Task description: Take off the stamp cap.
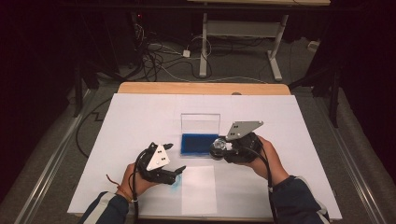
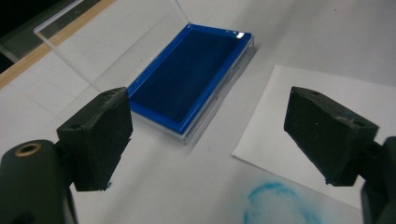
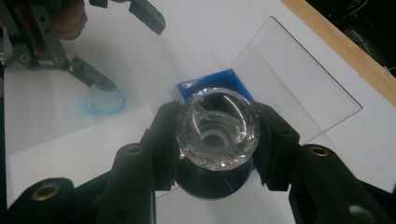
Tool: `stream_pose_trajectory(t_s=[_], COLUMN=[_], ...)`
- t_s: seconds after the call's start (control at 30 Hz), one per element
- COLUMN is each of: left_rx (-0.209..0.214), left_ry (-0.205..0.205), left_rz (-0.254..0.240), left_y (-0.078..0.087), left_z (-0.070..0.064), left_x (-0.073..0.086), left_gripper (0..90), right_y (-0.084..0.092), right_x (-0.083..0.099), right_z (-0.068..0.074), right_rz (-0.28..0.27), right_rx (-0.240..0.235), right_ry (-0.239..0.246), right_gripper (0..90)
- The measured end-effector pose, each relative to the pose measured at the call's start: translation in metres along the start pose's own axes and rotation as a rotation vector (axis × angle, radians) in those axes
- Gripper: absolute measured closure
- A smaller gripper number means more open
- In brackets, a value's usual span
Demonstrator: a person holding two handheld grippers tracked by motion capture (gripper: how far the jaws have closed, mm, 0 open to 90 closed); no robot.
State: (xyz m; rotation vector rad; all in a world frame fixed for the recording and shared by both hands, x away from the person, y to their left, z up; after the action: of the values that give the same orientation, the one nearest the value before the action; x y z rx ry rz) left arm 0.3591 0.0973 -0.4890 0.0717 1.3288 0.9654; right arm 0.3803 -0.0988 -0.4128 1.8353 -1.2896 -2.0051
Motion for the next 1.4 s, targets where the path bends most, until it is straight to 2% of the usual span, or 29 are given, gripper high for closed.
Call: stream_pose_trajectory(t_s=[0.3, 0.37, 0.63, 0.87, 0.97, 1.03, 1.2, 1.4], left_rx=[0.044, 0.055, 0.081, 0.118, 0.142, 0.161, 0.195, 0.207], left_ry=[-0.012, -0.021, -0.033, -0.017, 0.014, 0.025, 0.029, 0.049], left_rz=[-0.02, -0.016, -0.012, -0.019, -0.037, -0.053, -0.062, -0.063], left_y=[-0.013, -0.015, -0.023, -0.03, -0.031, -0.031, -0.033, -0.034], left_z=[-0.014, -0.017, -0.023, -0.028, -0.03, -0.034, -0.042, -0.04], left_x=[-0.014, -0.016, -0.02, -0.025, -0.029, -0.032, -0.037, -0.035], left_gripper=[14.6, 14.6, 14.6, 14.7, 14.7, 14.7, 15.1, 16.4], right_y=[-0.003, -0.005, -0.01, -0.014, -0.014, -0.015, -0.017, -0.02], right_x=[-0.003, -0.004, -0.003, -0.004, -0.004, -0.006, -0.007, -0.006], right_z=[0.01, 0.015, 0.017, 0.021, 0.023, 0.03, 0.041, 0.047], right_rz=[-0.004, -0.001, 0.007, -0.007, -0.019, -0.035, -0.035, -0.034], right_rx=[-0.021, -0.03, -0.033, -0.041, -0.042, -0.058, -0.092, -0.112], right_ry=[0.003, 0.018, 0.024, 0.021, 0.018, 0.021, 0.042, 0.046], right_gripper=[56.3, 56.3, 56.4, 56.3, 56.3, 56.3, 56.3, 56.3])
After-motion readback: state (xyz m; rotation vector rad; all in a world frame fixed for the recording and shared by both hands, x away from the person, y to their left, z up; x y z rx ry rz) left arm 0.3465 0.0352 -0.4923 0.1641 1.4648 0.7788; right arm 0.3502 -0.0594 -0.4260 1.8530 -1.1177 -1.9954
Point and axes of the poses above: each handheld gripper's, and its own axes: y roughly backward along the jaws, x roughly out of its underside, z roughly to its left, the point moved 7 cm from there along -y, roughly forward along the jaws, and after that the axes turned 5 degrees about -y, right-handed, at the moved point
